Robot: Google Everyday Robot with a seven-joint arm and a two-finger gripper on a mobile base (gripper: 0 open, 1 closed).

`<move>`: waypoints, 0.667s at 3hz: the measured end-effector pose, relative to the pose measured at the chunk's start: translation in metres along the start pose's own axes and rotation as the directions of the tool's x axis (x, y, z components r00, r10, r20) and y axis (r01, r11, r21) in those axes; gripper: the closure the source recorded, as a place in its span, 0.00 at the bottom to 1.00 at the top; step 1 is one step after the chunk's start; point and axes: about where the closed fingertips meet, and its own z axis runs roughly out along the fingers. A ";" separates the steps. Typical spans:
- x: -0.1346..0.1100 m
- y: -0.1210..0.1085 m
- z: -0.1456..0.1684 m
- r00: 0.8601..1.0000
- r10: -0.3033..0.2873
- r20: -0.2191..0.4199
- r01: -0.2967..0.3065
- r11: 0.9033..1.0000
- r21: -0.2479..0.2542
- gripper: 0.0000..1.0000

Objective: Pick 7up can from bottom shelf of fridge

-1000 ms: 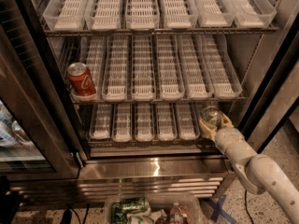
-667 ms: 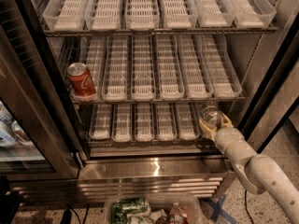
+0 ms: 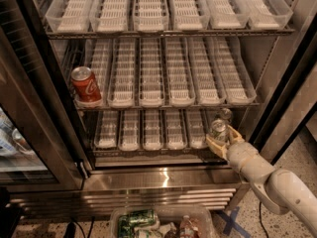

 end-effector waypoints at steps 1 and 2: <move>-0.004 0.011 -0.007 1.000 -0.004 -0.006 0.004 0.999 -0.040 1.00; -0.004 0.011 -0.007 1.000 -0.004 -0.006 0.004 0.999 -0.040 1.00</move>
Offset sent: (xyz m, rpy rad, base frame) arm -0.1669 0.0973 0.0378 -0.0838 0.0422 0.6245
